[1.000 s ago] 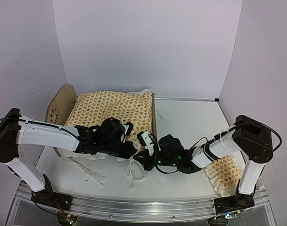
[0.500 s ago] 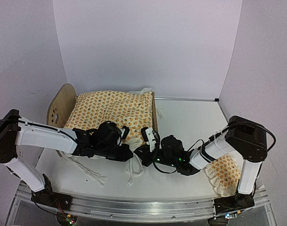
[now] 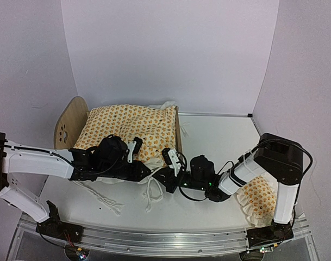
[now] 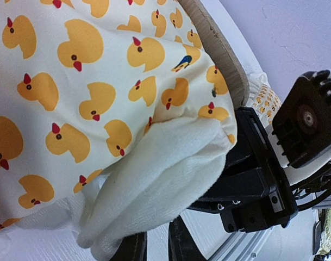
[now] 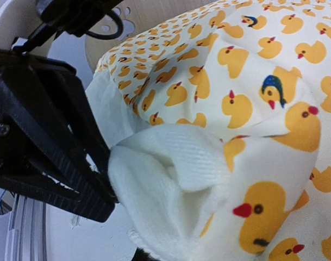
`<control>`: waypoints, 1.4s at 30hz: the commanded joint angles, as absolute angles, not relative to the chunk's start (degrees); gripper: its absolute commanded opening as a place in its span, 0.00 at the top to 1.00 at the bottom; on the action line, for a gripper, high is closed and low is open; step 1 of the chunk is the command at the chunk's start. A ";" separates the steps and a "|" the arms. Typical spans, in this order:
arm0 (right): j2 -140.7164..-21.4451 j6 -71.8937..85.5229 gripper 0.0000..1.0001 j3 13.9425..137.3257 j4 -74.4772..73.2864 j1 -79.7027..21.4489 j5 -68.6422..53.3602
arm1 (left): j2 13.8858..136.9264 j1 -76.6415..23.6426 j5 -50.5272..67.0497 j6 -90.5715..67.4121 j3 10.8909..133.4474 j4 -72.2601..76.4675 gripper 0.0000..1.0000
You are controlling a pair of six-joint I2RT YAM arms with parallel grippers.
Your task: Set up the pet bed
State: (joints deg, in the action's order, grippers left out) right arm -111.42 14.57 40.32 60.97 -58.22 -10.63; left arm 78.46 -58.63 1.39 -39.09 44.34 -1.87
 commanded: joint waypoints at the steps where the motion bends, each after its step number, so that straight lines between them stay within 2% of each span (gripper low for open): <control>1: -111.38 10.20 1.00 42.23 64.75 -56.24 -19.26 | 79.67 -58.19 0.79 -36.64 48.02 -1.46 0.86; 5: -111.00 8.61 1.00 43.15 64.69 -56.09 -22.37 | 79.62 -57.73 0.84 -36.32 47.98 -1.80 0.86; 9: -111.31 8.56 1.00 43.63 64.68 -55.75 -24.51 | 79.40 -56.76 3.03 -36.04 47.59 -1.01 0.81; 25: -111.54 9.35 1.00 44.00 64.62 -54.59 -26.98 | 82.37 -54.30 17.21 -38.09 45.26 6.56 0.79; 27: -111.62 9.77 1.00 44.24 64.60 -54.38 -27.31 | 83.02 -54.30 17.60 -38.32 45.46 6.58 0.81; 34: -111.32 11.24 1.00 44.15 64.60 -53.83 -26.79 | 83.31 -54.23 16.30 -38.50 45.62 6.25 0.98; 38: -110.73 13.63 1.00 44.34 63.01 -53.59 -25.82 | 81.84 -54.23 16.00 -38.10 45.23 6.10 1.00; 39: -110.13 14.45 0.99 44.05 61.44 -53.59 -25.19 | 81.14 -54.23 15.89 -37.90 44.93 6.14 1.00; 42: -107.39 18.17 0.88 42.97 54.95 -53.61 -20.92 | 78.57 -54.32 15.23 -37.80 43.90 6.26 1.00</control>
State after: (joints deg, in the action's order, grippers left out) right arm -111.55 13.21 41.95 59.05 -54.37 -26.92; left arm 82.67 -53.56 13.82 -37.98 44.97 3.73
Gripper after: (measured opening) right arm 0.056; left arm 0.015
